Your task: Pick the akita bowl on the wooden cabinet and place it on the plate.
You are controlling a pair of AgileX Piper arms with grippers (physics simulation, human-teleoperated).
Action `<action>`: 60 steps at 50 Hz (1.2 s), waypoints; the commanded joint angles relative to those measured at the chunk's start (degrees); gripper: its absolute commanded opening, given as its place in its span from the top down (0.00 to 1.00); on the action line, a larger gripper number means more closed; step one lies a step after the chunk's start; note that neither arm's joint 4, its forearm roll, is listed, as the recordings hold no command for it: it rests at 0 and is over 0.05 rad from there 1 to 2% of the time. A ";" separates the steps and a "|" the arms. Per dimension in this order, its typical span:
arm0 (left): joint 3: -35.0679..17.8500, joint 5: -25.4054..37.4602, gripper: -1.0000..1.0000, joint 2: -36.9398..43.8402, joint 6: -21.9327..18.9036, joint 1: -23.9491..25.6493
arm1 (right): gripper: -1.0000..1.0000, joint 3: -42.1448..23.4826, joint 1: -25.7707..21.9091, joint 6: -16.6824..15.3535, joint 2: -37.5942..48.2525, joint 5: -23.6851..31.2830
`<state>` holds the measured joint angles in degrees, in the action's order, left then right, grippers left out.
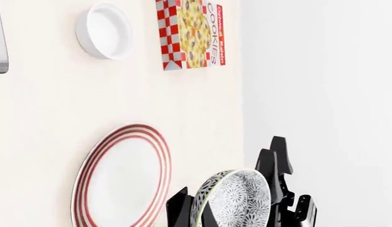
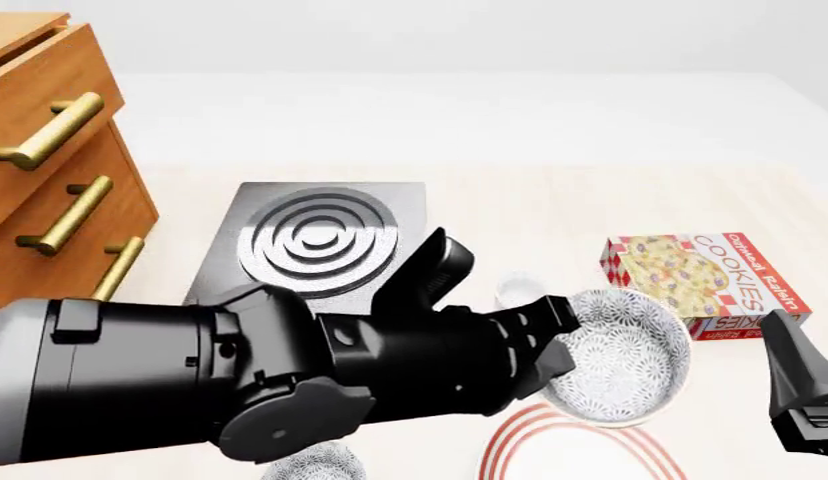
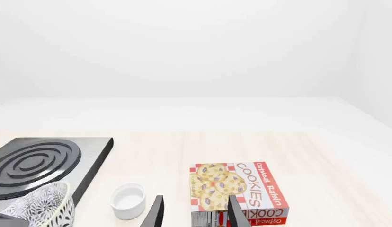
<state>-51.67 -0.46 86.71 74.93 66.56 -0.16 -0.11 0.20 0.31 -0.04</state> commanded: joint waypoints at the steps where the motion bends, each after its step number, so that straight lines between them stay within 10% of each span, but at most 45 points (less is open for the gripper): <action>1: 0.82 -1.40 1.00 0.46 1.16 1.07 | 0.00 0.00 0.00 0.00 0.01 0.00; 60: 6.26 -9.57 1.00 5.69 7.02 0.42 | 0.00 0.00 0.00 0.00 0.00 0.00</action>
<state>-46.03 -7.80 90.87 80.77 66.64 -0.16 -0.11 0.20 0.31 -0.04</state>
